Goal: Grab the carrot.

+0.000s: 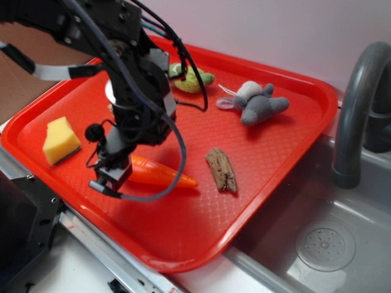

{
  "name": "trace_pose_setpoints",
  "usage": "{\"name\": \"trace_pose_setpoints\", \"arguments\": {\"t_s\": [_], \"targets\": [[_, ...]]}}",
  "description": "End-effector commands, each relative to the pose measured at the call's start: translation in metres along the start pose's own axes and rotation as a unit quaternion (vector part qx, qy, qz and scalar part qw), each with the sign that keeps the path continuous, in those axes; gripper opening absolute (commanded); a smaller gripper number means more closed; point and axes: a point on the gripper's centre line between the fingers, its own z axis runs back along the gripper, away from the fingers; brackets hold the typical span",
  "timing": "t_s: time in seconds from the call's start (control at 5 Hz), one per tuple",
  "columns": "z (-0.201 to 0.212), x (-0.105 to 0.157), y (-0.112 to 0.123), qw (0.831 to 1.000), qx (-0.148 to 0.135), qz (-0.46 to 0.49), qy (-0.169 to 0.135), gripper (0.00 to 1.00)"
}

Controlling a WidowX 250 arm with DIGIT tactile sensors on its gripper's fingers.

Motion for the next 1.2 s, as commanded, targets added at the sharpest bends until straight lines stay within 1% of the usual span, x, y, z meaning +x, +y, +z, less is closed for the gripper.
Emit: {"name": "trace_pose_setpoints", "arguments": {"t_s": [0.0,0.2,0.4,0.6,0.8,1.0], "targets": [[-0.003,0.014,-0.005,0.999,0.026,0.008,0.019,1.00],[-0.004,0.014,-0.002,0.997,0.053,0.044,0.019,0.00],[0.011,0.000,0.000,0.996,0.048,0.068,-0.011,0.00],[0.026,-0.008,0.005,0.993,0.050,0.105,-0.026,0.00],[0.059,-0.035,0.016,0.970,0.063,0.232,-0.045,0.00],[0.094,-0.078,0.041,0.930,0.036,0.355,-0.093,0.00]]}}
